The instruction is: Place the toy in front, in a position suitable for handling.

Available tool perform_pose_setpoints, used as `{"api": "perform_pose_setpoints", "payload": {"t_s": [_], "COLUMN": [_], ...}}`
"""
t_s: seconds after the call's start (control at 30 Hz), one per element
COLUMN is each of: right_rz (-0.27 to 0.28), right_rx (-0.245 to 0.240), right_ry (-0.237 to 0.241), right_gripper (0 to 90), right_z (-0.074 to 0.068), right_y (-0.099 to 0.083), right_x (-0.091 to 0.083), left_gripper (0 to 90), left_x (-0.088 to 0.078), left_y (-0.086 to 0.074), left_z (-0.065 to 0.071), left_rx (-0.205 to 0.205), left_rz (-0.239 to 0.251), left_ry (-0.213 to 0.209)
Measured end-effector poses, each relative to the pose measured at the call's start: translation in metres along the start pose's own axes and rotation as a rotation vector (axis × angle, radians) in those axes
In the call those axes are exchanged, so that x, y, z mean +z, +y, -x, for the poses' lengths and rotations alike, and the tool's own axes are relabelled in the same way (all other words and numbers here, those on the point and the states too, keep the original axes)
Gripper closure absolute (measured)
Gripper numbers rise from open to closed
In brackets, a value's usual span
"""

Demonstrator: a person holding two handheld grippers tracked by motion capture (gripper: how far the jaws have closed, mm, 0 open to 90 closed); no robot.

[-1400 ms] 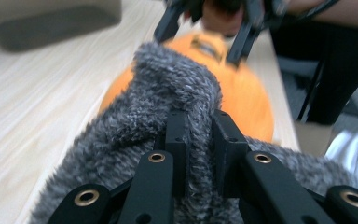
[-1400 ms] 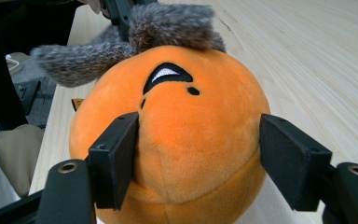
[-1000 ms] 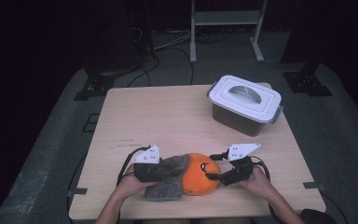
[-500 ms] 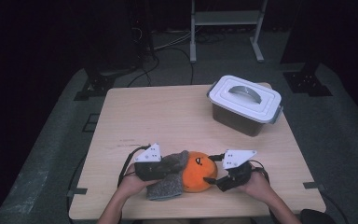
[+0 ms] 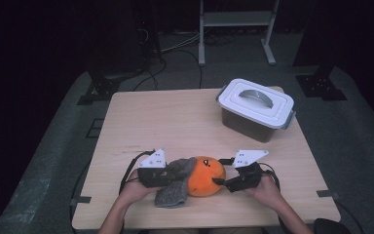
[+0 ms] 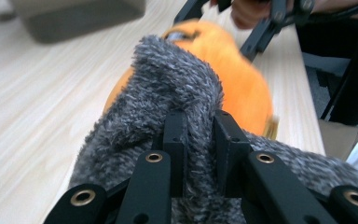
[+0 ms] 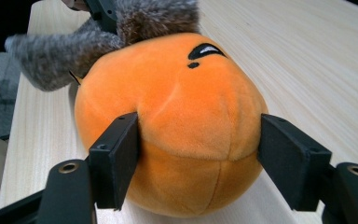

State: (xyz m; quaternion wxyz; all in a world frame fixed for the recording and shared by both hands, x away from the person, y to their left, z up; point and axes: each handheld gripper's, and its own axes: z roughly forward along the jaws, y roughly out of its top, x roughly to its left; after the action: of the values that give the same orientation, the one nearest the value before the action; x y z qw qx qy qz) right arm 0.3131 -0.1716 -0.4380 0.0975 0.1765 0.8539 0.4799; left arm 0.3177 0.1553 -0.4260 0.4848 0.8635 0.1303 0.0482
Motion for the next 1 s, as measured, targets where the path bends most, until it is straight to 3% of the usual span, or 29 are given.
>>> {"api": "perform_pose_setpoints", "payload": {"t_s": [0.07,0.17,0.27,0.4,0.47,0.67,0.8,0.93,1.0], "right_rz": [-0.002,-0.001,0.003,-0.009,-0.017,0.003,0.008,0.018,0.026], "right_rx": [0.009,0.019,0.034,0.025,0.029,0.074,0.084,0.098,0.067], "right_ry": [0.003,-0.001,-0.011,-0.035,-0.034,-0.021,-0.018,-0.024,-0.029], "right_gripper": [29.7,30.2,30.5,31.0,31.9,32.6,34.0,35.2,35.1], "right_z": [0.002,0.003,0.001,-0.001,0.001,0.006,0.005,-0.001,-0.008], "right_y": [-0.001,-0.001,0.002,0.003,0.002,-0.001,-0.001,0.004,0.008], "right_x": [0.000,0.000,0.002,0.004,0.003,0.002,0.002,0.004,0.006], "left_gripper": [77.6,78.6,78.9,78.9,79.2,79.4,79.3,79.3,79.3], "left_x": [-0.003,-0.002,0.005,0.016,0.016,0.003,-0.003,0.003,0.008], "left_y": [-0.003,0.000,0.014,0.021,0.017,0.002,-0.002,0.015,0.022], "left_z": [-0.003,-0.001,0.011,0.021,0.019,0.002,-0.002,0.009,0.016], "left_rx": [-0.017,-0.030,0.020,0.074,0.063,0.029,-0.011,0.037,0.069], "left_rz": [-0.010,0.019,0.054,0.042,0.041,0.001,0.007,0.026,0.021], "left_ry": [0.000,-0.012,-0.051,-0.075,-0.087,-0.049,-0.030,-0.047,-0.051]}}
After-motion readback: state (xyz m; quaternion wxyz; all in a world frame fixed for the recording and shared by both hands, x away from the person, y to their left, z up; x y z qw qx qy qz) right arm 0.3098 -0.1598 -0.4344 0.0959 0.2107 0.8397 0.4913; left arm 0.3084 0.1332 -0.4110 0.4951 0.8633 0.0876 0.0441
